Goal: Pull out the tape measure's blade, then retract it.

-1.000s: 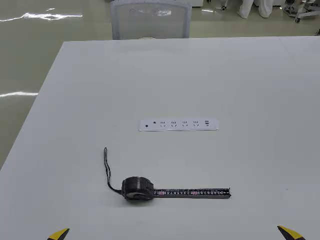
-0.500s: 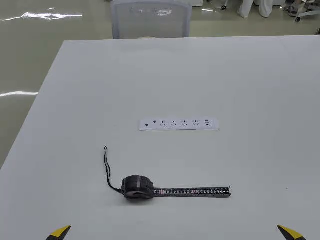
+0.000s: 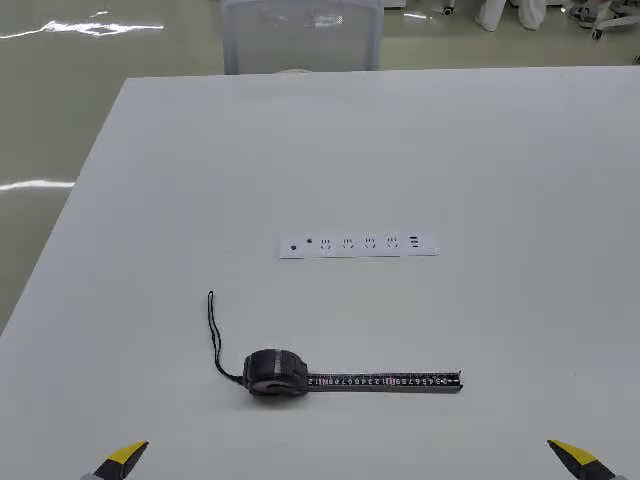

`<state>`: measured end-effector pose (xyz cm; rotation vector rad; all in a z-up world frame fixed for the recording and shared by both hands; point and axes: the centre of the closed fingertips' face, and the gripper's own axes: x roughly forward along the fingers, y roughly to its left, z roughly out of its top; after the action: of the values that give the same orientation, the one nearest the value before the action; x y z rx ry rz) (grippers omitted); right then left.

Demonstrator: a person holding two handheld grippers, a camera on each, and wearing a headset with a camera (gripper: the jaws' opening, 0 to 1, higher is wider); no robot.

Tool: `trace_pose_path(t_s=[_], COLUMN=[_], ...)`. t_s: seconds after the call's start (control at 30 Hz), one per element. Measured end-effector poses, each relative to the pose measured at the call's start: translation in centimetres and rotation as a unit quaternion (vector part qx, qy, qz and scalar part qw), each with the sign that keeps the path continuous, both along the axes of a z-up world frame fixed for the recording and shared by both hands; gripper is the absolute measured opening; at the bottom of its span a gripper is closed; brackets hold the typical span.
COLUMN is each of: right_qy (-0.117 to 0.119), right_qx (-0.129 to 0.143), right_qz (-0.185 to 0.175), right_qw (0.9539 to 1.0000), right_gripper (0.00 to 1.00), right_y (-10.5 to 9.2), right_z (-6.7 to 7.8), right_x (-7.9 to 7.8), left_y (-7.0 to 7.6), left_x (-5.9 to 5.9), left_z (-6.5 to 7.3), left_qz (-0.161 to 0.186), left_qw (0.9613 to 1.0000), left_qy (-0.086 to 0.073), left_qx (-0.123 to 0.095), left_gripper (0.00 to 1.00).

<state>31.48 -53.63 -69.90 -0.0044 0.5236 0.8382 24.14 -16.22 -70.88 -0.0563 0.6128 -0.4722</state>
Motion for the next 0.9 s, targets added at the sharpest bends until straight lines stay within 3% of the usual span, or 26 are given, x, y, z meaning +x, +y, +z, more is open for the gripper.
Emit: trace_pose_path(t_s=[0.6, 0.9], right_qy=[0.001, -0.002], right_qx=[0.013, 0.014], right_qz=[0.037, 0.063], right_qw=[0.9992, 0.9979], right_gripper=[0.67, 0.66], right_y=[0.8, 1.2], right_z=[-0.7, -0.8], right_x=[1.8, 2.5], left_y=[-1.2, -2.0], left_x=[3.1, 4.2], left_z=[0.2, -0.1], left_qz=[-0.052, -0.096], left_qw=[0.9985, 0.9950], left_qy=[-0.006, -0.008], left_qx=[0.018, 0.028], left_gripper=[0.83, 0.81])
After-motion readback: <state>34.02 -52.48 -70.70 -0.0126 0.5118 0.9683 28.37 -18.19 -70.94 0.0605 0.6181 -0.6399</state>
